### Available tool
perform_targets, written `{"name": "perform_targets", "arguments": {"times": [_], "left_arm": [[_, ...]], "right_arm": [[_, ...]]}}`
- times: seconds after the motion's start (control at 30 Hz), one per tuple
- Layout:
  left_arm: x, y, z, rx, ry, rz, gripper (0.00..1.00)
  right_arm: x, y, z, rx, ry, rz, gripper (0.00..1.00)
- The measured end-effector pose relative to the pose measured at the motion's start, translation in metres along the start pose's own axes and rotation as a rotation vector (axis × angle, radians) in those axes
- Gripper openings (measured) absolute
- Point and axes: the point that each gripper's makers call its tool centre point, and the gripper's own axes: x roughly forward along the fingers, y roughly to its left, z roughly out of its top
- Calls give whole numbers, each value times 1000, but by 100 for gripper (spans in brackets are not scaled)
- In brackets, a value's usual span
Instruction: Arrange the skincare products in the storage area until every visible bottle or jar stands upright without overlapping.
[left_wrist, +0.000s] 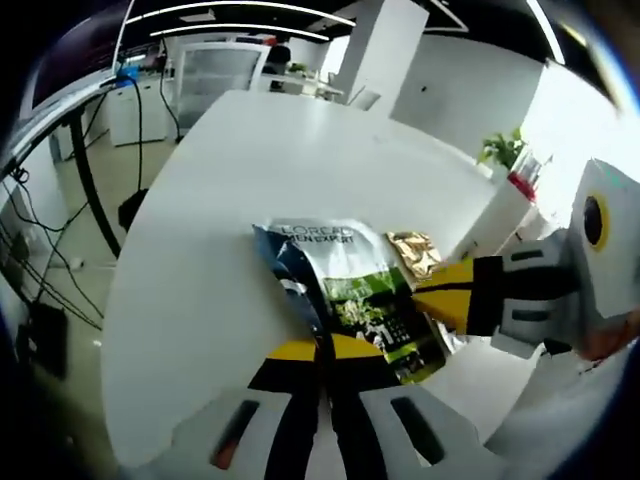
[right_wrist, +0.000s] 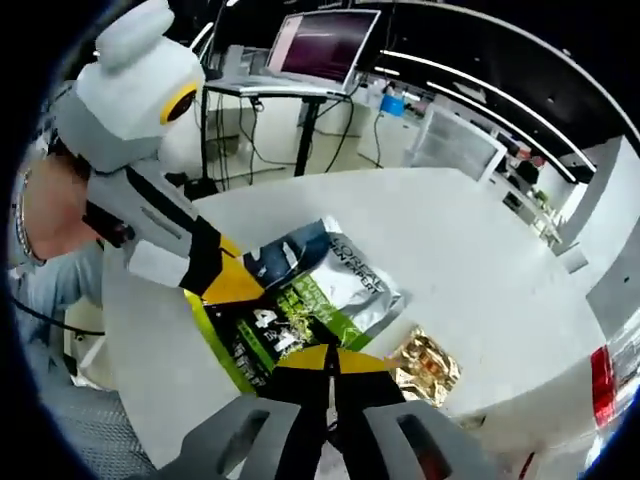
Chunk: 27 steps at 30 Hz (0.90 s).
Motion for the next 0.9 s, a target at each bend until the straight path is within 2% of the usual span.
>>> {"name": "perform_targets", "arguments": {"times": [0.03,0.13,0.17,0.2,0.27,0.3,0.33,0.37,0.47,0.5,0.53,0.63,0.67,0.73,0.83,0.9], "left_arm": [[0,0,0,3,0,-1,0],[2,-2,1,35,-6,-6,0],[2,-3,1,39,-6,-5,0],[2,-2,1,45,-7,-6,0],[1,-1,1,40,-10,-5,2],[0,5,3,32,-24,32,5],[-1,7,3,31,-27,41,10],[-3,11,3,31,-33,63,13],[-13,33,8,57,-75,185,26],[-19,39,12,62,-93,223,26],[-23,42,14,72,-104,241,22],[-31,33,21,115,-142,220,2],[-31,29,20,114,-135,211,4],[-28,21,23,148,-160,171,3],[-25,16,15,144,-138,152,3],[-21,16,4,150,-85,154,3]], "right_arm": [[1,3,-2,0,8,2,0],[5,11,-16,-91,57,-11,0],[5,8,-6,-139,-15,-49,0],[4,9,-10,-170,8,-46,0],[4,10,-10,-240,7,-64,0],[4,10,-10,-275,7,-71,0],[4,11,-10,-278,6,-74,0],[4,12,-11,-265,7,-75,0],[4,9,-10,-208,12,-79,0],[4,8,-10,-198,14,-79,0],[4,8,-10,-186,17,-80,0],[4,9,-11,-198,19,-87,0],[4,9,-11,-207,17,-90,0],[4,9,-10,-207,16,-95,0],[3,9,-10,-204,17,-95,0],[4,9,-10,-197,19,-88,0]]}}
